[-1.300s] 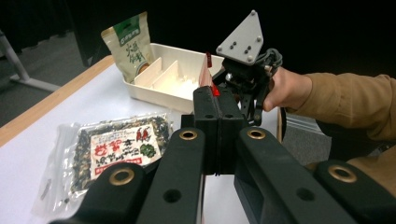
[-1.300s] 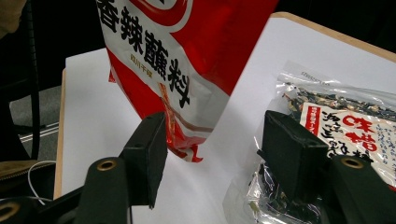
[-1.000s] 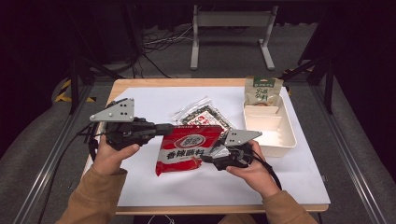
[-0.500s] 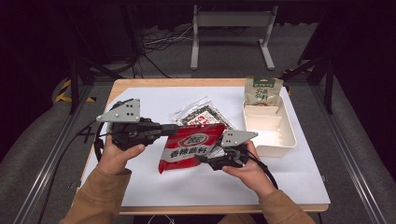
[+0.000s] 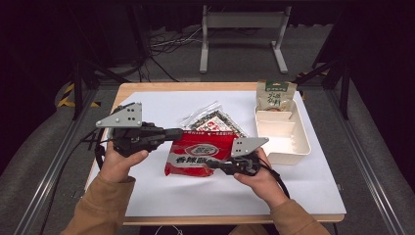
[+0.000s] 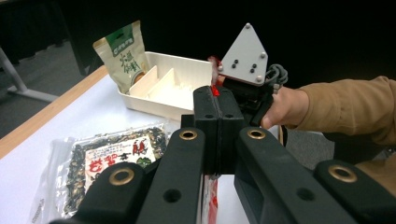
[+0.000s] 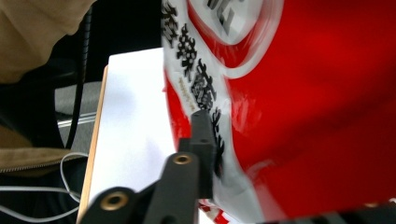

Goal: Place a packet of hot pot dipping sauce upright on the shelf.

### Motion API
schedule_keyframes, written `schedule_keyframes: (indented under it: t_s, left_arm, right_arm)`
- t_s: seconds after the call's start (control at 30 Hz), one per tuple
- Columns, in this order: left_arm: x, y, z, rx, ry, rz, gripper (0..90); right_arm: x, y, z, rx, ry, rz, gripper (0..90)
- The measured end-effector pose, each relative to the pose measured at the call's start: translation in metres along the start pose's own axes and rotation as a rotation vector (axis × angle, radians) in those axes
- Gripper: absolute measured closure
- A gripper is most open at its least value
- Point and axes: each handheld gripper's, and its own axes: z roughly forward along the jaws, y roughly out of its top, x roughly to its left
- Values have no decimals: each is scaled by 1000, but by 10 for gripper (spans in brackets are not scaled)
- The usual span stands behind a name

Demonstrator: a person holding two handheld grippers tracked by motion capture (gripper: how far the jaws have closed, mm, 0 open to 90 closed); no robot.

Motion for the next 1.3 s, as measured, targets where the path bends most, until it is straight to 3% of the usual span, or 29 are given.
schedule_keyframes:
  t_s: [0.3, 0.4, 0.5, 0.53, 0.67, 1.3]
  left_arm:
    - [3, -3, -5, -6, 30, -8, 900]
    - [5, -4, -5, 1, 46, -2, 887]
    - [4, -3, -4, 11, 62, -10, 845]
    - [4, -3, -4, 12, 69, -10, 776]
    - [5, -4, -7, 26, 112, -12, 686]
    - [18, -16, -13, 57, 187, -40, 657]
  right_arm:
    - [0, 11, -13, 30, -13, -13, 898]
    - [-1, 15, -22, 27, -19, 7, 899]
    - [-4, 18, -31, 37, -36, 14, 899]
    - [-6, 20, -37, 38, -48, 15, 900]
    - [-11, 24, -50, 42, -67, 22, 900]
    - [-39, 42, -102, 88, -169, 45, 899]
